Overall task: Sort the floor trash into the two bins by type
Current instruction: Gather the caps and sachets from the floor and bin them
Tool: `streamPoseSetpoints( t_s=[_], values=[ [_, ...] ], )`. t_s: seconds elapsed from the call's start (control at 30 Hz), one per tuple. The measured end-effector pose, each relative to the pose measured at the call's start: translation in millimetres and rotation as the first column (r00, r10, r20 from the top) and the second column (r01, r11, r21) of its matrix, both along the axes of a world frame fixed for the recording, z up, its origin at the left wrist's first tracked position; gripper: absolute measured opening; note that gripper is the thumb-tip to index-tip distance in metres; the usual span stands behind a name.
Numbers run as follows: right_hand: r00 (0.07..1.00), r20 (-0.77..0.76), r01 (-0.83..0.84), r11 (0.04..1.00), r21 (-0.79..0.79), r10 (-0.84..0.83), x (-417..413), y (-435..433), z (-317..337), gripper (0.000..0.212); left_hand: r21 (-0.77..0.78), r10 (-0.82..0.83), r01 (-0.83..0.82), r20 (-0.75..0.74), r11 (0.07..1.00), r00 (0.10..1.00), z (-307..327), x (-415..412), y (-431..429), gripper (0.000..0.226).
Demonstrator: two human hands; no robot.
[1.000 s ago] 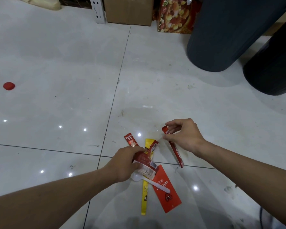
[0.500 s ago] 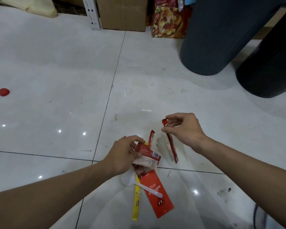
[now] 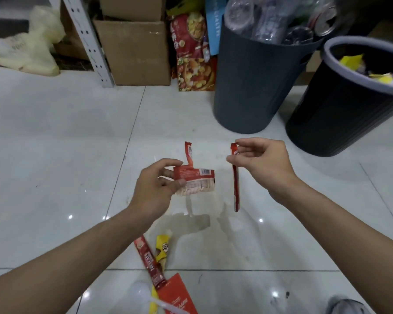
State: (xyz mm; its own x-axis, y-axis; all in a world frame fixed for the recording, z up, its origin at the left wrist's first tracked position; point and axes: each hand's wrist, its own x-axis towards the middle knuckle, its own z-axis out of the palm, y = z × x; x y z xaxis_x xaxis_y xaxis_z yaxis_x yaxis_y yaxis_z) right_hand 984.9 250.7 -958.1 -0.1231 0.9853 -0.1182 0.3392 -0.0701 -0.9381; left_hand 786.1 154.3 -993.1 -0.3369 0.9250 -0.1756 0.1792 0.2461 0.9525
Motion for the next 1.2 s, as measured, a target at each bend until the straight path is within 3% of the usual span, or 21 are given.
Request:
streamPoseSetpoints(
  t_s=[0.2, 0.67, 1.2],
  values=[
    [1.0, -0.017, 0.002, 0.997, 0.074, -0.001, 35, 24, 32, 0.04, 0.074, -0.01, 0.007, 0.035, 0.997, 0.999, 34, 38, 37, 0.033],
    [0.969, -0.199, 0.175, 0.973, 0.152, -0.143, 152, 98, 102, 0.036, 0.297, -0.108, 0.134, -0.104, 0.945, 0.989, 115, 168, 156, 0.034],
    [0.925, -0.294, 0.302, 0.937, 0.177, -0.242, 243, 166, 136, 0.033, 0.382, -0.023, -0.009, 0.08, 0.924, 0.997, 141, 299, 276, 0.035]
  ],
)
